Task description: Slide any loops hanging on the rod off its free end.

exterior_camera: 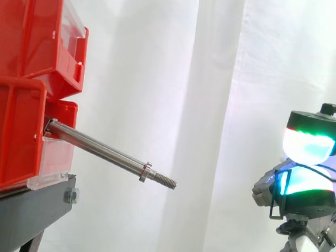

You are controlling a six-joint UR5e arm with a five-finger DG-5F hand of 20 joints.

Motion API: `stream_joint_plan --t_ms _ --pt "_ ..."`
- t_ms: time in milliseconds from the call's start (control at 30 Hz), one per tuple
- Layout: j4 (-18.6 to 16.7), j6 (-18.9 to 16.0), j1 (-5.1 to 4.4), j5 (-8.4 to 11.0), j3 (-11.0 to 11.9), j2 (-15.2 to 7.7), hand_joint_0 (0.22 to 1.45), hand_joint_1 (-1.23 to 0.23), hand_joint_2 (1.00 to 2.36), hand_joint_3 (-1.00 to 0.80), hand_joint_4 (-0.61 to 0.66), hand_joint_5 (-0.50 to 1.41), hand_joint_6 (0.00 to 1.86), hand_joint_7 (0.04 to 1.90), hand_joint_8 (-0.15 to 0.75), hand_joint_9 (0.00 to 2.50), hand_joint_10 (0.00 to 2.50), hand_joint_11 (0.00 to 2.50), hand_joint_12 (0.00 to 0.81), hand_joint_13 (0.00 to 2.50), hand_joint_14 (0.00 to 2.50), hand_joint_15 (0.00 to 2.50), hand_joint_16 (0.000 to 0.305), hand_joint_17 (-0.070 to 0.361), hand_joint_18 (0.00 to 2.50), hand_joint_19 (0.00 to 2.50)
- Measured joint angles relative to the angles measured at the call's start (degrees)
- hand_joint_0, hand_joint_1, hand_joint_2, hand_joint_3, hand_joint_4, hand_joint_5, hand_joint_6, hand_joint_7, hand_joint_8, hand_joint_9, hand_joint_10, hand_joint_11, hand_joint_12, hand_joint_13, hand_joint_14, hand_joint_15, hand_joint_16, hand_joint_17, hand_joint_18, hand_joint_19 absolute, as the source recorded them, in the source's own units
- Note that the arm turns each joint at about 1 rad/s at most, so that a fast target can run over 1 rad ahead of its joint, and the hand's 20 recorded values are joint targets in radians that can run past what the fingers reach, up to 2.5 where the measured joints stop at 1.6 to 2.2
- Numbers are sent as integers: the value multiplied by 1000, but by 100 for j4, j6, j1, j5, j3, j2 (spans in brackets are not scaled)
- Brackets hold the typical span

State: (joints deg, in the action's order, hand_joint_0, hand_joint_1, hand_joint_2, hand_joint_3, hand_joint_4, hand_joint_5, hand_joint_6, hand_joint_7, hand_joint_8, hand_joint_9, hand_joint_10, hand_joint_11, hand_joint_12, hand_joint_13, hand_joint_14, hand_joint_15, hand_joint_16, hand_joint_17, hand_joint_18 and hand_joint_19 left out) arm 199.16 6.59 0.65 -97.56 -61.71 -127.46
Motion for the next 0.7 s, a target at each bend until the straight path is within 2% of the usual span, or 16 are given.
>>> stream_joint_plan --t_ms 233,433,700 --pt "-3 0 5 0 -1 0 560 -720 1023 -163 35 -166 838 1452 284 895 9 265 276 543 0 0 40 89 411 40" --pt "-25 6 31 2 -1 -3 571 -753 1024 -138 -37 -171 849 1445 273 887 9 266 274 540 0 0 40 90 408 46" --pt "-239 31 50 11 -25 -4 577 -752 1025 -125 -104 -175 856 1420 267 893 9 267 272 547 0 0 40 90 416 37"
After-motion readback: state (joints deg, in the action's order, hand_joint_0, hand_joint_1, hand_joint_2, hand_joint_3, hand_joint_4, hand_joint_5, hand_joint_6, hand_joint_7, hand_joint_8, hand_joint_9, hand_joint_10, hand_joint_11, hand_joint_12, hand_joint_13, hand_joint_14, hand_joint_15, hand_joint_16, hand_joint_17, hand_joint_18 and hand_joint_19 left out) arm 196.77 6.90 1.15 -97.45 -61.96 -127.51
